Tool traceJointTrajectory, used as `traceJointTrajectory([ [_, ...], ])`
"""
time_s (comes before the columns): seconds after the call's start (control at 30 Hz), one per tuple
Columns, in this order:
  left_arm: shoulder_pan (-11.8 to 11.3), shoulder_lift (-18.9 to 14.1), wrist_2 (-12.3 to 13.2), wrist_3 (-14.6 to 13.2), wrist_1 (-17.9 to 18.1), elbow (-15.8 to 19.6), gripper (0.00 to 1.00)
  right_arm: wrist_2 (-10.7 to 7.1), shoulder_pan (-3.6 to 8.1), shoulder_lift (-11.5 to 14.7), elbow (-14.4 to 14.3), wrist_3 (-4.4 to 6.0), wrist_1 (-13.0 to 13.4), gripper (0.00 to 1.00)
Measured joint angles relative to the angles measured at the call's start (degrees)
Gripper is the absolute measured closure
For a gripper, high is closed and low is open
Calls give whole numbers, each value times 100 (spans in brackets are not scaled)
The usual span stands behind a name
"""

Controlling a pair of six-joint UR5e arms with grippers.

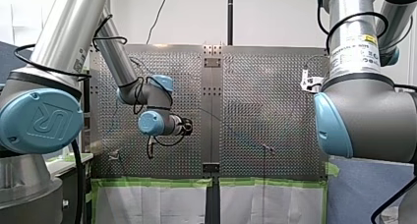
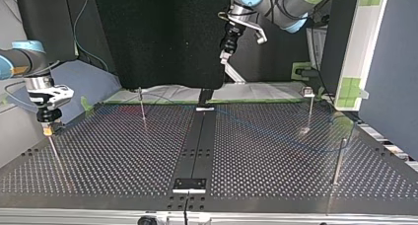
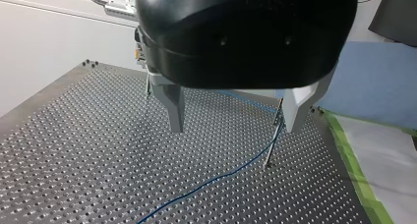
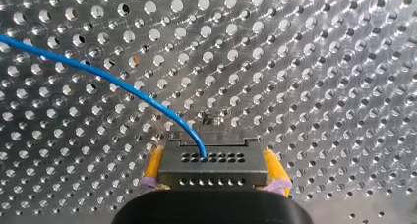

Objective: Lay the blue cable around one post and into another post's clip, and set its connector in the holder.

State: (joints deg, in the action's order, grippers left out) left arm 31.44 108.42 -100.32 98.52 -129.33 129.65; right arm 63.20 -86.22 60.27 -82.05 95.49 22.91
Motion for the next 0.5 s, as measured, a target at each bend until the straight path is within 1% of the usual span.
traceJointTrajectory([
  [0.23, -7, 1, 0, -5, 2, -2, 0, -9, -13, -4, 2, -36, -5, 100],
  [0.5, -7, 2, 0, -8, 2, 0, 0, -13, -7, -13, 1, -46, 11, 100],
])
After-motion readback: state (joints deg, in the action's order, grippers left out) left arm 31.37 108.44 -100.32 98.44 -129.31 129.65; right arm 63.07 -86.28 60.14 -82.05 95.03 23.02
